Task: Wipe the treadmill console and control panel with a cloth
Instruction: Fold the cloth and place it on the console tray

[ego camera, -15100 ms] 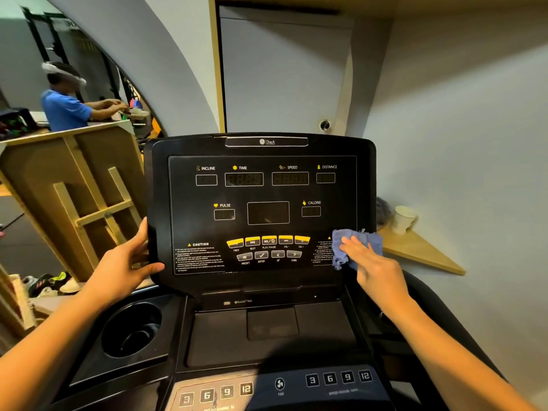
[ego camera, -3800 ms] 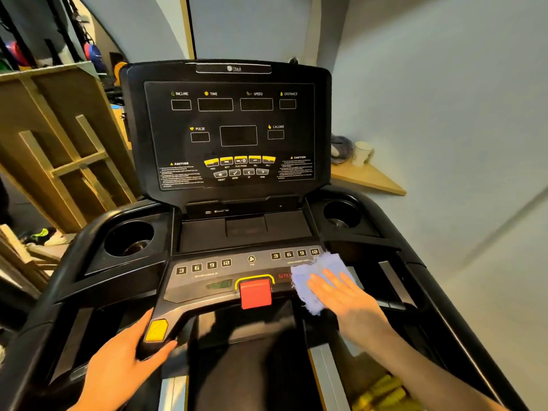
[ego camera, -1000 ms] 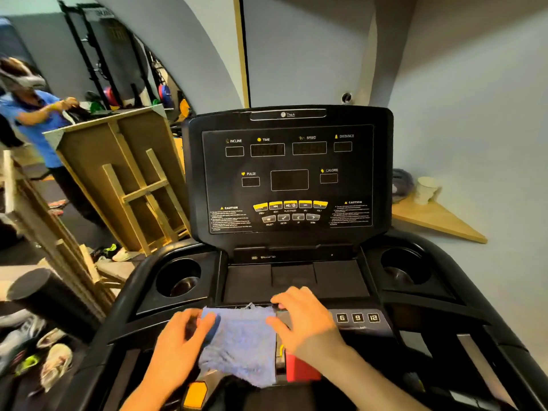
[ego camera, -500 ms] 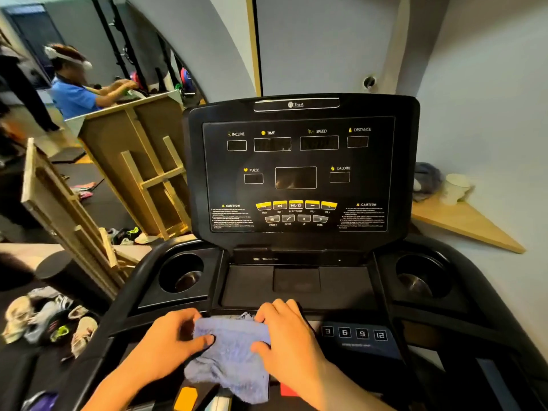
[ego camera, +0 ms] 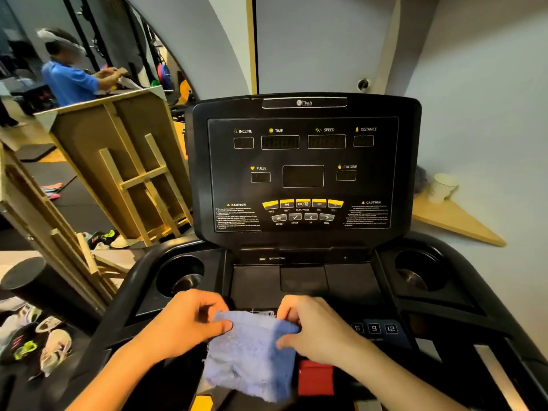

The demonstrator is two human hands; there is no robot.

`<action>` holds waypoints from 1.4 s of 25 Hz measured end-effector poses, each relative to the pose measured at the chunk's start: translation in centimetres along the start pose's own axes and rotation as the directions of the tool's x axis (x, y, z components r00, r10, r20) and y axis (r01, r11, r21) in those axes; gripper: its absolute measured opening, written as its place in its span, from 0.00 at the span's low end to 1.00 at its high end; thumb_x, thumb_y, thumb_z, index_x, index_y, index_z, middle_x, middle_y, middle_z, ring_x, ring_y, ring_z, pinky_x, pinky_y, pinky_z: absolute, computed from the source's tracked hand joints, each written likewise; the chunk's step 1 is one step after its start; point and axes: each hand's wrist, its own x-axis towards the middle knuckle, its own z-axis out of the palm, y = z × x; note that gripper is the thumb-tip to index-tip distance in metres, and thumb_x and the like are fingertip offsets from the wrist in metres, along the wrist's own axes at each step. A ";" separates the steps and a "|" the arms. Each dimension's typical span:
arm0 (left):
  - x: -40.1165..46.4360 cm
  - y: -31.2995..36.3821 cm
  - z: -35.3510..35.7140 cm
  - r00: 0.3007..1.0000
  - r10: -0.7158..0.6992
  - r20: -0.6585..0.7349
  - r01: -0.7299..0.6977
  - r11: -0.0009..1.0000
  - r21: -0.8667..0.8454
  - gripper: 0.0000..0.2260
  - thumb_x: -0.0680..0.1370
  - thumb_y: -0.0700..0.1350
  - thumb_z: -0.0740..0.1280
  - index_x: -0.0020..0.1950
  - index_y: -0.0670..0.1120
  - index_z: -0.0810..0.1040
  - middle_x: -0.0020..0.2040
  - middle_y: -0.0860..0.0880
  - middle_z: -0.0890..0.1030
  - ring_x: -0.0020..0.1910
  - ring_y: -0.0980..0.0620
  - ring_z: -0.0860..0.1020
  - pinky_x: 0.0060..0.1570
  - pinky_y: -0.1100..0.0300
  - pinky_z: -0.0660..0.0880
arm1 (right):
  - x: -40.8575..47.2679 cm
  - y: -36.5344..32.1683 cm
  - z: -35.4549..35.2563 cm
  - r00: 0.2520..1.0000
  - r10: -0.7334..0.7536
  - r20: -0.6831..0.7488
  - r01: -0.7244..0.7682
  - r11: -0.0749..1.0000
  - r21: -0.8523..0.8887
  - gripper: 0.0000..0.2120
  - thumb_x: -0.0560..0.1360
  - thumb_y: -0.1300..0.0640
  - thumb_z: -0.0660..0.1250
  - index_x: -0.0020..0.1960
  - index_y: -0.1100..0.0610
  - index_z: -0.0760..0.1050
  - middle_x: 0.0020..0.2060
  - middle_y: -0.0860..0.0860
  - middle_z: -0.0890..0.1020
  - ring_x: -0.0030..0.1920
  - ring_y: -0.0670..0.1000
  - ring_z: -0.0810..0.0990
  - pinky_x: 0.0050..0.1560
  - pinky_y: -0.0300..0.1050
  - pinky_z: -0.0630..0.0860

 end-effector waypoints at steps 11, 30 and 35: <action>7.3 6.4 -4.1 0.946 0.283 -0.158 -0.291 0.956 -0.034 0.03 0.73 0.47 0.75 0.46 0.53 0.85 0.41 0.51 0.85 0.40 0.51 0.84 0.45 0.51 0.83 | 2.1 -1.3 -11.8 0.967 0.032 -0.254 -0.022 0.999 0.042 0.11 0.65 0.56 0.80 0.44 0.47 0.83 0.35 0.47 0.84 0.32 0.43 0.79 0.39 0.35 0.75; 12.7 4.3 2.9 0.957 0.143 -0.252 -0.121 0.988 0.100 0.07 0.71 0.47 0.76 0.42 0.48 0.80 0.33 0.52 0.82 0.34 0.55 0.81 0.41 0.61 0.77 | 4.9 6.1 -8.3 0.937 0.185 -0.297 -0.185 0.982 0.029 0.10 0.71 0.56 0.76 0.50 0.50 0.78 0.38 0.49 0.82 0.36 0.44 0.78 0.39 0.35 0.74; 10.5 3.2 5.4 0.917 0.041 -0.396 -0.015 0.998 0.068 0.17 0.71 0.56 0.75 0.40 0.49 0.69 0.28 0.50 0.80 0.29 0.55 0.78 0.34 0.60 0.74 | 3.6 7.8 -6.6 0.873 0.298 -0.387 -0.288 0.954 0.084 0.14 0.68 0.43 0.74 0.43 0.48 0.72 0.32 0.49 0.81 0.35 0.46 0.79 0.38 0.44 0.79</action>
